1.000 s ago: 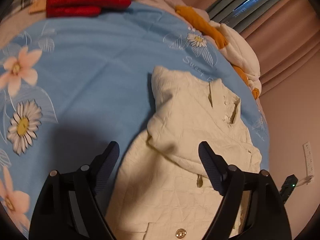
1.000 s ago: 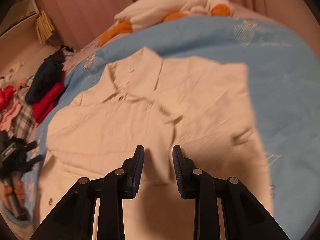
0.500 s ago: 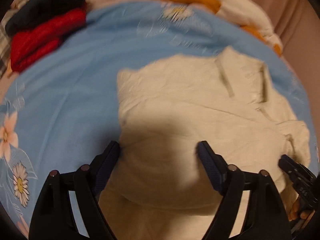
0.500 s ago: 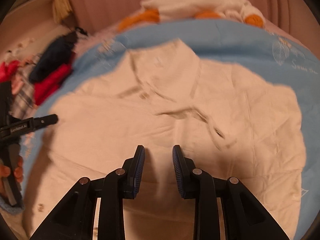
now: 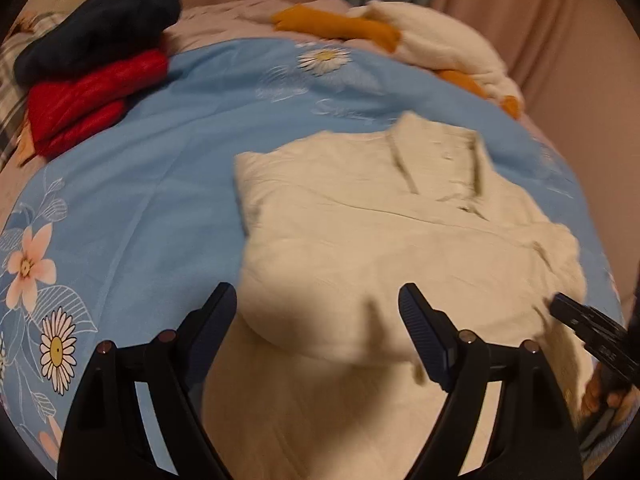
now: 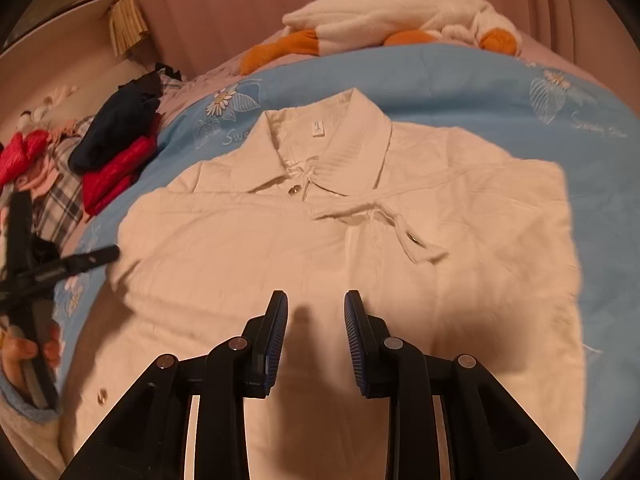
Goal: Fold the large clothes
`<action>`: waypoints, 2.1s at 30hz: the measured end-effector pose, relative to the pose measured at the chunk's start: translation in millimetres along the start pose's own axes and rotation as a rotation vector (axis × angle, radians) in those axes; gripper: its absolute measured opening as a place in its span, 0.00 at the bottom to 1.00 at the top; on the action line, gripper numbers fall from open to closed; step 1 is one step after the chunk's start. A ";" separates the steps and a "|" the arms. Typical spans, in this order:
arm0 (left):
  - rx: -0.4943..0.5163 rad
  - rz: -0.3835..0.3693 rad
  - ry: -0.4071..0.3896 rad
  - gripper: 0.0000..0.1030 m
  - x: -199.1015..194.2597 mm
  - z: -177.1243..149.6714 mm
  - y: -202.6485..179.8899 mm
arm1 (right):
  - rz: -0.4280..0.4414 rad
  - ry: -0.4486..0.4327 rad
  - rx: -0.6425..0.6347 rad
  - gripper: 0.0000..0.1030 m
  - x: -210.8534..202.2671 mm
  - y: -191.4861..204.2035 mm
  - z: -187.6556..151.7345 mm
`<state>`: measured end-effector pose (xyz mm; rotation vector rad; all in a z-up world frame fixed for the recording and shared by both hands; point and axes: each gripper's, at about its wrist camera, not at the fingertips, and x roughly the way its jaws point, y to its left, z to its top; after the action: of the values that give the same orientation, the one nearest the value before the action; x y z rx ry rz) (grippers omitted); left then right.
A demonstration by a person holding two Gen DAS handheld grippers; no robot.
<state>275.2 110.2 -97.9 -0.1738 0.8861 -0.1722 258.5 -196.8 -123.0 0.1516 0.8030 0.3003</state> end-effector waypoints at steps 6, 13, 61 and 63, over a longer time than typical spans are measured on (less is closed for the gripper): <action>0.020 0.003 0.098 0.80 36.8 -17.8 -6.6 | 0.003 0.064 0.028 0.29 28.2 -8.2 -14.2; 0.003 -0.020 0.135 0.80 33.1 -22.3 -8.5 | -0.004 0.083 0.037 0.29 20.8 -5.1 -9.2; -0.104 0.102 0.094 0.83 -130.2 -196.7 0.2 | -0.065 0.002 0.364 0.53 -147.5 -71.1 -152.7; -0.130 0.096 0.100 0.84 -129.8 -197.6 8.4 | -0.094 -0.004 0.377 0.54 -150.6 -77.5 -152.9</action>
<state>41.1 131.3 -124.6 -0.2445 1.0039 -0.0338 64.7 -315.5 -144.1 0.4659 0.8543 0.0566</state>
